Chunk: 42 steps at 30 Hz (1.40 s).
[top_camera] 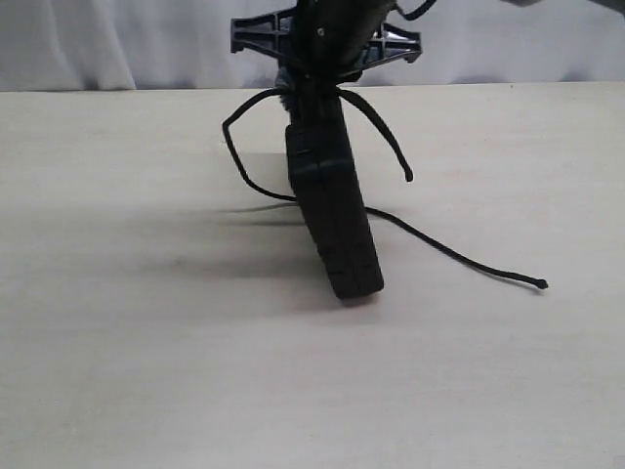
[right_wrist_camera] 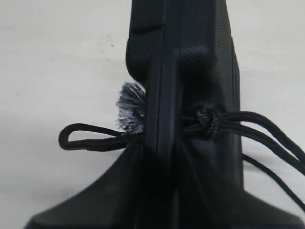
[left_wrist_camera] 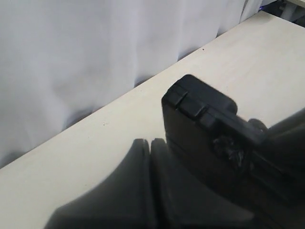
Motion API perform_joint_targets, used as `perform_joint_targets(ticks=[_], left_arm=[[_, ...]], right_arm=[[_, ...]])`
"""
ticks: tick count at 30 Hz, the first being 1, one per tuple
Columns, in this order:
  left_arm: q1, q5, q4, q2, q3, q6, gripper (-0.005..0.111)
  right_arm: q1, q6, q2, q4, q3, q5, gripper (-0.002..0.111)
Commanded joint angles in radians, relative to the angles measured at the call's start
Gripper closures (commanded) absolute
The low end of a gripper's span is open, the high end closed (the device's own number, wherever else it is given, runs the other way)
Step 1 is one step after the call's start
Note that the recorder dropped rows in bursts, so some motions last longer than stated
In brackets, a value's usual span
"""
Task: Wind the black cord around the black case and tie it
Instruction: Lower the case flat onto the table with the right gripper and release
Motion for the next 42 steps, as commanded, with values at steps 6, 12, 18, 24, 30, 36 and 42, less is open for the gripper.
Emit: perform_joint_targets(ticks=[6, 12, 18, 24, 30, 36, 42], left_arm=[[0.001, 0.028, -0.029, -0.007, 0.000, 0.003, 0.107], [0.001, 0.053, -0.029, -0.007, 0.000, 0.005, 0.107], [0.001, 0.061, -0.029, -0.007, 0.000, 0.024, 0.107], [0.000, 0.130, -0.031, 0.031, 0.000, 0.062, 0.107], [-0.060, 0.205, -0.032, 0.130, 0.000, 0.163, 0.097], [-0.156, 0.225, 0.084, 0.224, 0.000, 0.218, 0.061], [-0.257, 0.207, 0.250, 0.345, 0.000, 0.221, 0.052]], right_arm=[[0.068, 0.030, 0.024, 0.111, 0.150, -0.132, 0.104], [0.068, 0.030, 0.073, 0.128, 0.197, -0.204, 0.104], [0.068, -0.028, 0.091, 0.160, 0.197, -0.256, 0.104], [0.041, -0.077, 0.067, 0.089, 0.126, -0.088, 0.104], [0.006, 0.068, -0.029, -0.251, 0.163, 0.086, 0.104], [-0.095, 0.094, -0.141, -0.311, 0.328, 0.035, 0.104], [-0.248, -0.022, -0.162, -0.164, 0.457, -0.040, 0.104]])
